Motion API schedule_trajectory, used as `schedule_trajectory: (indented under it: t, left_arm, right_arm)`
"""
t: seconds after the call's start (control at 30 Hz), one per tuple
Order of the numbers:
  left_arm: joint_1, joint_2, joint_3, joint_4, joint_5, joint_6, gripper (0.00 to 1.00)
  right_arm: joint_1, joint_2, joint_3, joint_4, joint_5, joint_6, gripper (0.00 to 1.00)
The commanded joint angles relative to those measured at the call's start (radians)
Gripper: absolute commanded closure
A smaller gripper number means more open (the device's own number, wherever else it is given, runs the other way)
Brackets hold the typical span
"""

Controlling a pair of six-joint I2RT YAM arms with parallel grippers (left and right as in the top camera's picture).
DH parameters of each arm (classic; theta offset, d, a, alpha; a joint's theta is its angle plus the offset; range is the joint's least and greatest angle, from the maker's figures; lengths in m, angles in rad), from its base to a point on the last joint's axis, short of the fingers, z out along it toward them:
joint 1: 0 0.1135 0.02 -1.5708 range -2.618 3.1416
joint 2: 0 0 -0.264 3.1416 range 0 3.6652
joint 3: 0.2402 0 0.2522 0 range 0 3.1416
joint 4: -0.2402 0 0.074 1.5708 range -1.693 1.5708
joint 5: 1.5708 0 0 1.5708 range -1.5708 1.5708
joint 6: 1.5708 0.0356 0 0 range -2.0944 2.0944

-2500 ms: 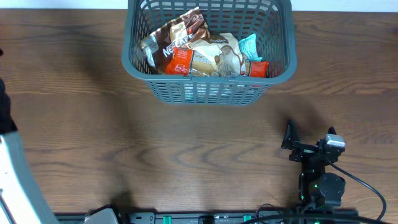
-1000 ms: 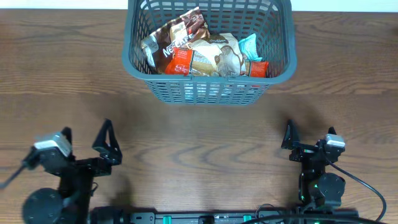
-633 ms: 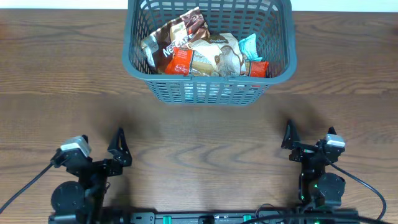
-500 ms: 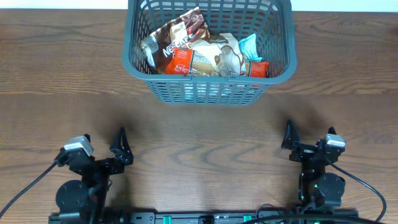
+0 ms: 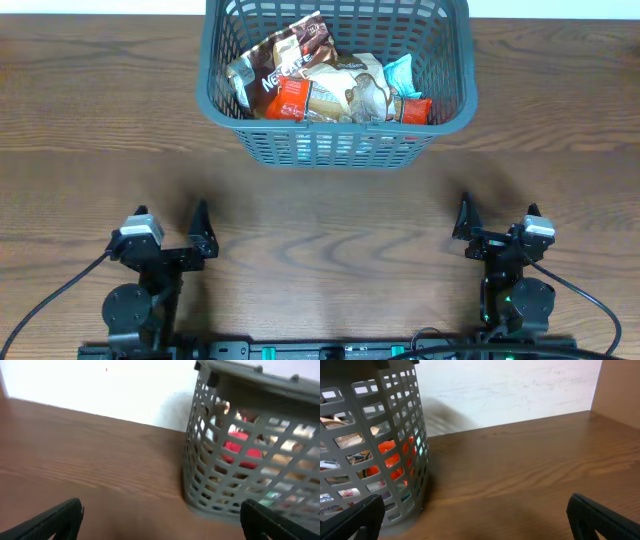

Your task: Pack container

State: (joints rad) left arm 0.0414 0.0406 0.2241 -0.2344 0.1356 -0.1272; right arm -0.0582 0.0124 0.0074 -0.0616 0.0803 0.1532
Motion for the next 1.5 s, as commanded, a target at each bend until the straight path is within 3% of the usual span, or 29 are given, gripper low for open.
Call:
schedule_trajectory:
  t: [0.0,0.4,1.47]
  left_arm:
    - [-0.008,-0.013,-0.011,0.005,0.010,0.153,0.01]
    - [-0.015,-0.022,-0.088,0.139,0.007,0.195,0.01]
    - [-0.015,-0.039,-0.172,0.221,0.011,0.244,0.01]
  right_arm:
    - [-0.008,-0.006,-0.002,-0.003,0.010,0.015,0.01]
    - [-0.008,-0.006,-0.002,-0.003,0.010,0.015,0.01]
    - [-0.008,-0.006,-0.002,-0.003,0.010,0.015,0.01]
